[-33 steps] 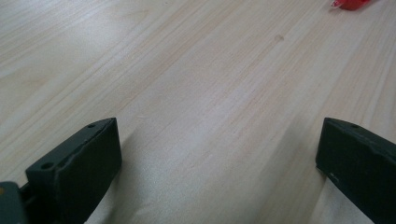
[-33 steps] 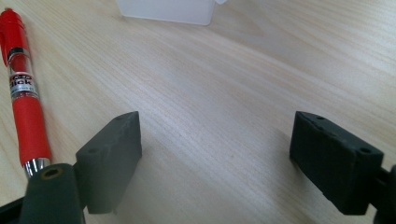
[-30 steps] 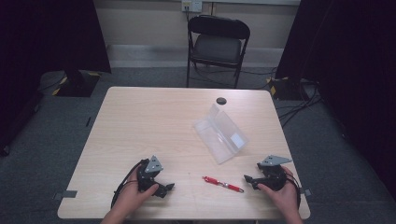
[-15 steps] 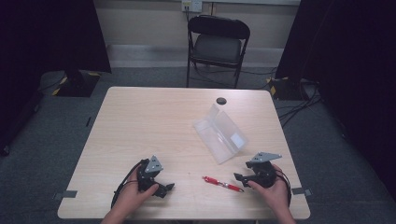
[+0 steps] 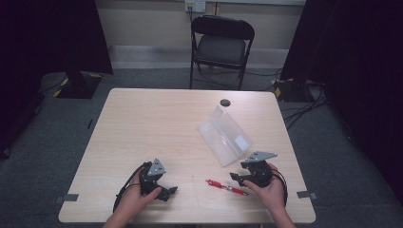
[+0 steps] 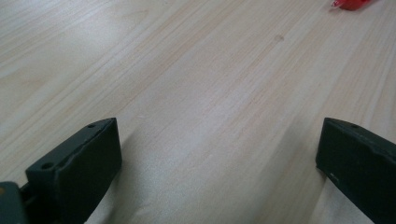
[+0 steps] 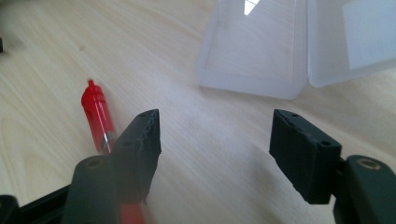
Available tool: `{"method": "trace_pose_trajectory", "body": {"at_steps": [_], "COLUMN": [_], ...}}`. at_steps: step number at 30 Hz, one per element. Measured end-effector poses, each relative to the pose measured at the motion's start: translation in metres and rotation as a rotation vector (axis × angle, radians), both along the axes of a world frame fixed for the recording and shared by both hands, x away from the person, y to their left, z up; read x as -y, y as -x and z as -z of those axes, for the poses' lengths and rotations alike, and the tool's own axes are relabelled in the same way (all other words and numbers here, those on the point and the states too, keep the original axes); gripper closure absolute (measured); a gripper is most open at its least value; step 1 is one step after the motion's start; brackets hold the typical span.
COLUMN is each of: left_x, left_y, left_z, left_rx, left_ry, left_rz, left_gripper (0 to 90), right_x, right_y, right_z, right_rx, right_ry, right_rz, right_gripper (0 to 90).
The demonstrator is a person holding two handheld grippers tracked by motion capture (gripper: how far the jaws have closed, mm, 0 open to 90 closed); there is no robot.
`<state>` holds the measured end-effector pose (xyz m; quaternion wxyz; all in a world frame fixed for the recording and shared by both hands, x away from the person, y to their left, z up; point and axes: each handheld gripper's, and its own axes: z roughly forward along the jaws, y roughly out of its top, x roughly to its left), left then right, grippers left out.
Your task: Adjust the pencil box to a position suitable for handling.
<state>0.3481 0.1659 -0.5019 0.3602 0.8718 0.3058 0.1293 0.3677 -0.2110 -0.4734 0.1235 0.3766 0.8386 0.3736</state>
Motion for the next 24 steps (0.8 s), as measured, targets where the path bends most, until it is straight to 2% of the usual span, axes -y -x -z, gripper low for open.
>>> {"method": "trace_pose_trajectory", "body": {"at_steps": [5, 7, 10, 24], "left_x": [0.0, 0.0, 0.0, 0.0], "left_y": [0.0, 0.0, 0.0, 0.0], "left_z": [0.0, 0.0, 0.0, 0.0], "left_rx": [0.001, 0.001, -0.001, 0.0], "left_ry": [-0.001, -0.001, 0.001, -0.001], "left_rz": [0.001, 0.001, -0.001, 0.0], "left_gripper": [0.0, 0.0, 0.0, 0.0], "right_x": [-0.012, -0.016, -0.021, -0.044], "right_y": [-0.005, -0.007, -0.008, -0.023], "right_z": [-0.005, -0.006, -0.007, -0.004], "right_rx": [0.013, 0.01, 0.021, 0.0], "right_ry": [-0.009, -0.012, -0.004, 0.001], "right_rz": [-0.012, -0.03, -0.035, -0.049], "right_gripper": [38.0, 42.6, 43.3, 46.6]}}
